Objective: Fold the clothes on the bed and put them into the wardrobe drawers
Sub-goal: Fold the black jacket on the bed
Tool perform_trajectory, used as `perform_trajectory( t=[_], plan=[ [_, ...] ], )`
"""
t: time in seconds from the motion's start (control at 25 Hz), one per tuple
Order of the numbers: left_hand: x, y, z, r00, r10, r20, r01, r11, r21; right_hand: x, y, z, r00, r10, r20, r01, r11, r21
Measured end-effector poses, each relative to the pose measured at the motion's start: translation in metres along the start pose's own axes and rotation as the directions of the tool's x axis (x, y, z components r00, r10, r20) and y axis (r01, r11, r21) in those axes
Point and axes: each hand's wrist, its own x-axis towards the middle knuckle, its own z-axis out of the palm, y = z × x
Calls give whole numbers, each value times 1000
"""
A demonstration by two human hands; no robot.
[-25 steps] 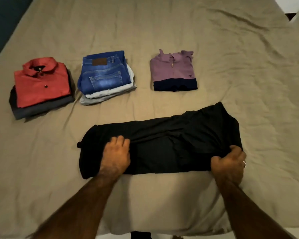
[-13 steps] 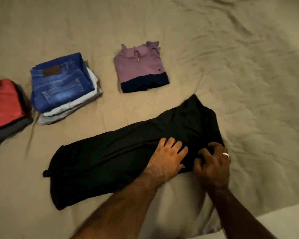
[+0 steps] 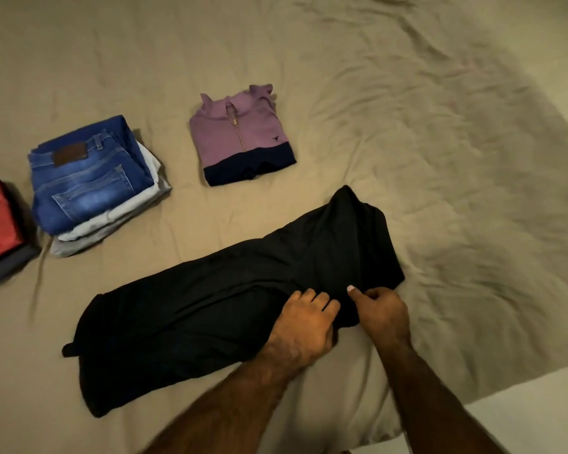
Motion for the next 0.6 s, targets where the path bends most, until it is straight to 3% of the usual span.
perform_trajectory(
  t=[0.12,0.24,0.32,0.4,0.48,0.52,0.56,0.6],
  plan=[
    [-12,5,2,1000,-10,-27,9,1000,-22,-3,-2,-11,993,34,114,-30,999,-32],
    [-16,15,1,998,-55,-30,55,998,-17,-7,-10,-20,988,113,101,-130,976,175],
    [-15,25,0,993,-119,-11,120,993,16,-8,-16,-21,963,185,198,-241,920,309],
    [-7,29,-8,984,-173,-42,174,985,17,-8,-23,-22,951,129,280,-248,861,444],
    [7,18,-16,963,-252,-100,237,961,-141,-7,-33,-26,959,54,278,-217,772,598],
    [14,8,-17,938,-330,-106,286,910,-301,-6,-39,-29,958,15,286,-211,711,671],
    [21,-3,-18,901,-432,-52,353,795,-493,-5,-44,-33,951,-39,306,-209,647,733],
    [29,-16,-20,859,-510,53,405,613,-678,-2,-51,-34,938,-115,328,-201,591,781]
  ],
)
